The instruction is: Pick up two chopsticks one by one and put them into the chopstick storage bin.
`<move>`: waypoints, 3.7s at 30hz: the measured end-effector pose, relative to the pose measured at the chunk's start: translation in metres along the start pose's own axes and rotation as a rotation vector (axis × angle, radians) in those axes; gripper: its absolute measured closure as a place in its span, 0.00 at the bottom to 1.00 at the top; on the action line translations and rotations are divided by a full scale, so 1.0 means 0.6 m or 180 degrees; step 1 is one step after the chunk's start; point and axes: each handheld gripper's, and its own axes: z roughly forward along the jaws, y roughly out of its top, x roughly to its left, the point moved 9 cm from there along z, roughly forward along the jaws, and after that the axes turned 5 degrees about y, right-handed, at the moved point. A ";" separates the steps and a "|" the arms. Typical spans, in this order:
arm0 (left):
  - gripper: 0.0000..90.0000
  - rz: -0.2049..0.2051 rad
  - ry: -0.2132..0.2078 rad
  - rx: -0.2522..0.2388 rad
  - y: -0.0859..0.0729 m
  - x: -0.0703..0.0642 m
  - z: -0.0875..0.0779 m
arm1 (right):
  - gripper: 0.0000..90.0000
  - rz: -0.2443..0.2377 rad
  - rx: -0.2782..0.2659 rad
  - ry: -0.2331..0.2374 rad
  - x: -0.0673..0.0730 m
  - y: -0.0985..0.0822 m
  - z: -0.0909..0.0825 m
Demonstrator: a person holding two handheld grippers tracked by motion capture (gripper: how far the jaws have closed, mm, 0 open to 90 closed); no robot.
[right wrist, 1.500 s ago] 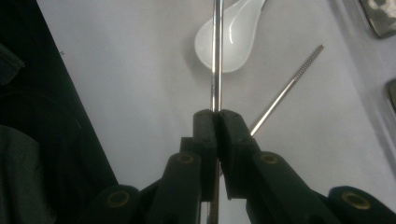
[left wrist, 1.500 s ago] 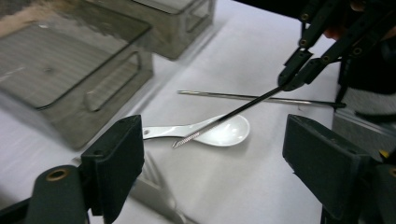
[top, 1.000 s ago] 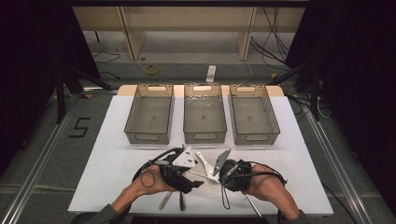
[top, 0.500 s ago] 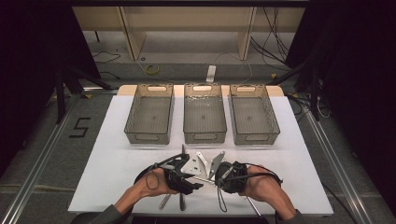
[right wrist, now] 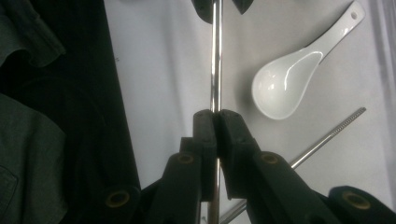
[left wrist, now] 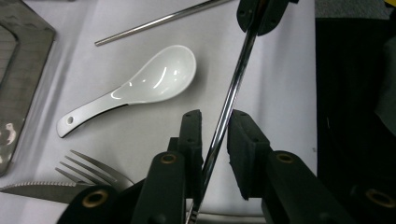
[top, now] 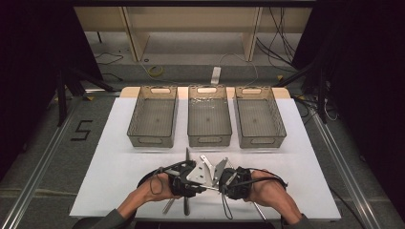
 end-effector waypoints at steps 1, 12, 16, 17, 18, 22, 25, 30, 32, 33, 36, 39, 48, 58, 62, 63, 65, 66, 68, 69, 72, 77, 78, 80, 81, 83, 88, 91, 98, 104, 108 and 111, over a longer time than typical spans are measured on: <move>0.86 0.0035 -0.0018 -0.0010 0.000 -0.002 -0.001 | 0.95 -0.0009 0.0007 -0.0006 0.000 0.000 0.000; 0.95 -0.0010 -0.0095 -0.0085 -0.006 0.006 -0.014 | 0.54 0.0263 -0.0344 -0.0071 -0.026 -0.007 -0.024; 0.95 -0.0129 0.0044 -0.0084 -0.012 0.024 -0.022 | 0.42 0.0496 -0.0632 -0.0175 -0.037 -0.001 -0.042; 0.95 -0.0175 0.0075 -0.0089 -0.014 0.027 -0.023 | 0.40 0.0518 -0.0685 -0.0192 -0.039 -0.001 -0.044; 0.95 -0.0204 0.0107 -0.0078 -0.016 0.031 -0.025 | 0.39 0.0578 -0.0759 -0.0229 -0.042 -0.001 -0.047; 0.95 -0.0359 0.0216 -0.0089 -0.024 0.049 -0.035 | 0.34 0.0841 -0.0966 -0.0390 -0.054 -0.014 -0.057; 0.95 -0.0483 0.0279 -0.0115 -0.028 0.060 -0.039 | 0.32 0.0930 -0.1025 -0.0425 -0.057 -0.030 -0.060; 0.95 -0.0765 0.0379 -0.0181 -0.033 0.079 -0.048 | 0.30 0.1221 -0.1030 -0.0465 -0.063 -0.062 -0.055; 0.95 -0.0899 0.0428 -0.0231 -0.035 0.088 -0.053 | 0.29 0.1291 -0.0999 -0.0465 -0.064 -0.074 -0.046; 0.95 -0.0960 0.0442 -0.0254 -0.036 0.092 -0.056 | 0.29 0.1325 -0.0979 -0.0468 -0.063 -0.080 -0.041; 0.95 -0.1110 0.0524 -0.0288 -0.039 0.103 -0.061 | 0.28 0.1422 -0.0930 -0.0427 -0.061 -0.095 -0.026; 0.95 -0.1218 0.0599 -0.0308 -0.044 0.115 -0.067 | 0.28 0.1517 -0.0879 -0.0415 -0.059 -0.108 -0.013; 0.95 -0.1602 0.0872 -0.0414 -0.058 0.160 -0.099 | 0.29 0.1645 -0.0625 -0.0434 -0.054 -0.136 0.010; 0.95 -0.2012 0.1002 -0.0462 -0.084 0.215 -0.128 | 0.29 0.1725 -0.0577 -0.0424 -0.049 -0.148 0.017; 0.95 -0.2179 0.1050 -0.0483 -0.094 0.236 -0.141 | 0.31 0.1735 -0.0591 -0.0416 -0.047 -0.149 0.018; 0.95 -0.2218 0.1060 -0.0520 -0.097 0.243 -0.145 | 0.32 0.1729 -0.0602 -0.0418 -0.048 -0.149 0.018; 0.95 -0.2287 0.1110 -0.0515 -0.105 0.257 -0.151 | 0.31 0.1745 -0.0605 -0.0407 -0.047 -0.151 0.017; 0.95 -0.2324 0.1138 -0.0511 -0.109 0.264 -0.153 | 0.31 0.1754 -0.0613 -0.0407 -0.046 -0.151 0.017; 0.95 -0.2379 0.1202 -0.0499 -0.117 0.278 -0.156 | 0.31 0.1759 -0.0621 -0.0389 -0.046 -0.153 0.017; 0.95 -0.2403 0.1235 -0.0476 -0.122 0.285 -0.157 | 0.31 0.1765 -0.0616 -0.0383 -0.045 -0.153 0.017; 0.95 -0.2508 0.1294 -0.0454 -0.132 0.306 -0.160 | 0.30 0.1760 -0.0608 -0.0352 -0.041 -0.153 0.020; 0.95 -0.2701 0.1347 -0.0380 -0.149 0.336 -0.157 | 0.29 0.1751 -0.0614 -0.0334 -0.037 -0.151 0.022; 0.95 -0.2747 0.1361 -0.0368 -0.153 0.342 -0.155 | 0.29 0.1746 -0.0609 -0.0323 -0.036 -0.151 0.022; 0.95 -0.2819 0.1371 -0.0351 -0.161 0.353 -0.151 | 0.29 0.1737 -0.0610 -0.0321 -0.035 -0.152 0.022; 0.95 -0.2842 0.1371 -0.0336 -0.164 0.358 -0.150 | 0.29 0.1753 -0.0609 -0.0315 -0.035 -0.153 0.023; 0.95 -0.2897 0.1402 -0.0311 -0.170 0.369 -0.148 | 0.29 0.1748 -0.0606 -0.0306 -0.034 -0.154 0.023; 0.95 -0.2985 0.1481 -0.0217 -0.187 0.390 -0.145 | 0.29 0.1761 -0.0630 -0.0294 -0.035 -0.157 0.024; 0.95 -0.3054 0.1526 -0.0185 -0.199 0.401 -0.142 | 0.29 0.1762 -0.0632 -0.0295 -0.035 -0.156 0.024; 0.95 -0.3199 0.1551 -0.0127 -0.220 0.421 -0.129 | 0.28 0.1750 -0.0623 -0.0281 -0.033 -0.155 0.026; 0.95 -0.3333 0.1607 -0.0050 -0.229 0.431 -0.119 | 0.28 0.1743 -0.0624 -0.0267 -0.033 -0.155 0.026; 0.94 -0.3373 0.1636 0.0016 -0.233 0.435 -0.106 | 0.28 0.1738 -0.0626 -0.0261 -0.031 -0.154 0.026; 0.85 -0.3471 0.1661 0.0050 -0.237 0.439 -0.097 | 0.27 0.1750 -0.0643 -0.0263 -0.031 -0.154 0.024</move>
